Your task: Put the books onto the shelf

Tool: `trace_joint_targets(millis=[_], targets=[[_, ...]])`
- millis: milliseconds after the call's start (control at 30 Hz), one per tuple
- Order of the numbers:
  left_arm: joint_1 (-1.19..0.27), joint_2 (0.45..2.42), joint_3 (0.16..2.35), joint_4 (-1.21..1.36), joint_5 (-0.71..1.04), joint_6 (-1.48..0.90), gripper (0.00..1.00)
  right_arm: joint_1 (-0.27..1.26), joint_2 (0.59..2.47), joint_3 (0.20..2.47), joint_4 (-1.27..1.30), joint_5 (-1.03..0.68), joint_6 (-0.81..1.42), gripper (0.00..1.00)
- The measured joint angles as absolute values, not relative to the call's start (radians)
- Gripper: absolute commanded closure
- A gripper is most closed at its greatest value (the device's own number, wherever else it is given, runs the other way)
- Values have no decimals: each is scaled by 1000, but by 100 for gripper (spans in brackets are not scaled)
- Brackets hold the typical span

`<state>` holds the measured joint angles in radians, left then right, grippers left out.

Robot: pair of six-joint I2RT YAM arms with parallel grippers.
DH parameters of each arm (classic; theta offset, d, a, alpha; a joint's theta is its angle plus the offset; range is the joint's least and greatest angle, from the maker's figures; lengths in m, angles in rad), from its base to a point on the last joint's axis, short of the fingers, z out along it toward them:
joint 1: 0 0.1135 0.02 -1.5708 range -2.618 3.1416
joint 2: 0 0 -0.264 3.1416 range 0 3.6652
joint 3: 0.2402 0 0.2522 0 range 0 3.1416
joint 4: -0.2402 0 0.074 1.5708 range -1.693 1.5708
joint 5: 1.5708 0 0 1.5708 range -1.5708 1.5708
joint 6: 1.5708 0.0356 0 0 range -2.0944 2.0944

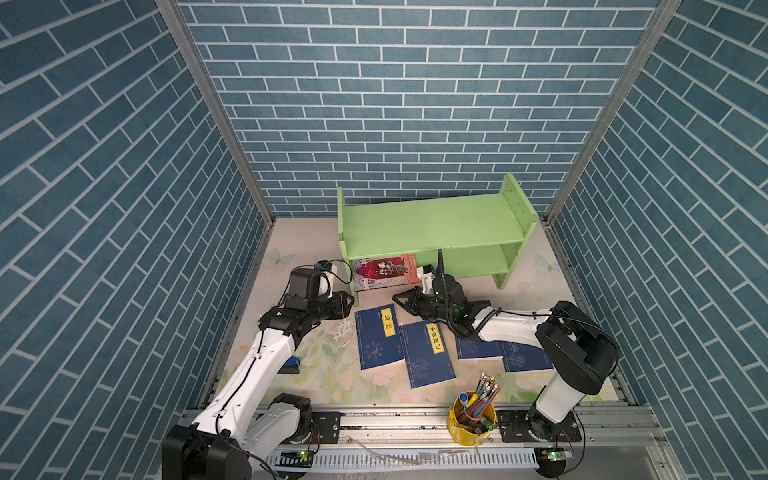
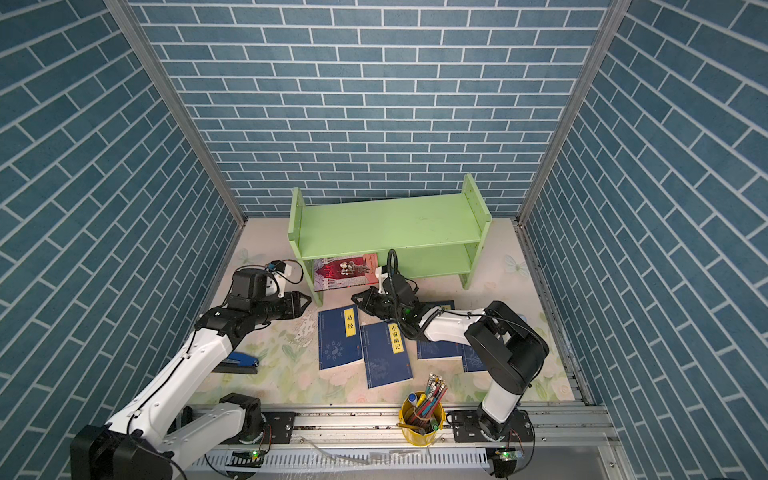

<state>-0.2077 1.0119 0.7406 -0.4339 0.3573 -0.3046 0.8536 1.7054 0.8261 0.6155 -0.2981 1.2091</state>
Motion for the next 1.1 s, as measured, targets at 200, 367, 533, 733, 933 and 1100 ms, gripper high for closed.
trace_joint_targets(millis=[200, 367, 533, 733, 933, 1100], targets=[[-208, 1012, 733, -420, 408, -326, 54, 854, 1744, 839, 689, -265, 1236, 97], [-208, 1012, 715, -413, 424, -331, 54, 854, 1769, 839, 742, -245, 1261, 97], [-208, 1012, 712, -407, 435, -334, 54, 852, 1789, 839, 761, -235, 1261, 97], [-208, 1012, 712, -402, 439, -338, 54, 850, 1799, 842, 765, -231, 1261, 97], [-208, 1012, 712, -397, 400, -334, 56, 848, 1801, 860, 767, -232, 1265, 97], [-208, 1012, 712, -400, 360, -325, 56, 848, 1808, 875, 772, -233, 1272, 97]])
